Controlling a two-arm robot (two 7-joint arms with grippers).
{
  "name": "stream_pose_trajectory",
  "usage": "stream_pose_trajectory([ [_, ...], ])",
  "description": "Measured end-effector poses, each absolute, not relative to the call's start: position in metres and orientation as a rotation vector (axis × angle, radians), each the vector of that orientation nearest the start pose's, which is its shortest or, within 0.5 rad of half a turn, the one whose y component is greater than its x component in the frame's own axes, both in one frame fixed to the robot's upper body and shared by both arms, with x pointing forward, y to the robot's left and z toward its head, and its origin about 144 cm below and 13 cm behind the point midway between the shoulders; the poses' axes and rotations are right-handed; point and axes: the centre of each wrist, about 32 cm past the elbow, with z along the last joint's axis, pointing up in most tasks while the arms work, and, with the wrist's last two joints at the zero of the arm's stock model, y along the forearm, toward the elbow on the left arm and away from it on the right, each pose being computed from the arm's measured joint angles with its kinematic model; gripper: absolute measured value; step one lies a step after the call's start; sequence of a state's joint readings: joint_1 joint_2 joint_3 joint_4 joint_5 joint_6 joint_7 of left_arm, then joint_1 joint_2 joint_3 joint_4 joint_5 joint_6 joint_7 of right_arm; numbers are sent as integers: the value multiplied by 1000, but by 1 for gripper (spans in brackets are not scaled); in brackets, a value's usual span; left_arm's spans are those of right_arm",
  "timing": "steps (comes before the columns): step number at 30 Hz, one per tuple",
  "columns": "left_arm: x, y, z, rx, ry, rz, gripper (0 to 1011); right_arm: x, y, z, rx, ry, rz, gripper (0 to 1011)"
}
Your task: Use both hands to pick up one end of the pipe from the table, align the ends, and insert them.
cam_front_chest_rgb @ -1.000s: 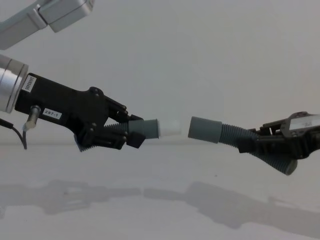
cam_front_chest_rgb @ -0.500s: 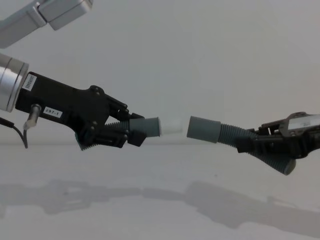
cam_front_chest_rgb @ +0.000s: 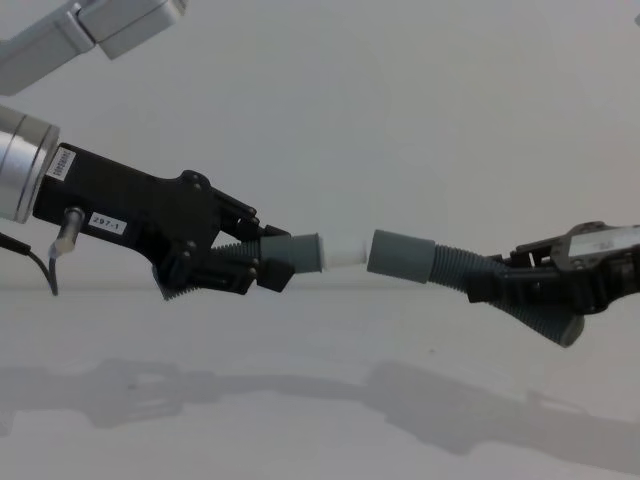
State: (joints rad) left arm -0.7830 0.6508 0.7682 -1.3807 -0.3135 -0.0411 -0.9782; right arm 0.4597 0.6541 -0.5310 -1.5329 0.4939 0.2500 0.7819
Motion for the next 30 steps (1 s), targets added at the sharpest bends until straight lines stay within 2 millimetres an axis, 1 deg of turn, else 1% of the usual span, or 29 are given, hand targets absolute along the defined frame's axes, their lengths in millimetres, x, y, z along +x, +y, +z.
stream_pose_trajectory([
  [14,596,267,1304,465,-411,156,360,542,-283,1256,-313,-23,-434,265],
  [30,596,267,1304,454,-407,144,360,544,-279,1258,-306,-24,-417,265],
])
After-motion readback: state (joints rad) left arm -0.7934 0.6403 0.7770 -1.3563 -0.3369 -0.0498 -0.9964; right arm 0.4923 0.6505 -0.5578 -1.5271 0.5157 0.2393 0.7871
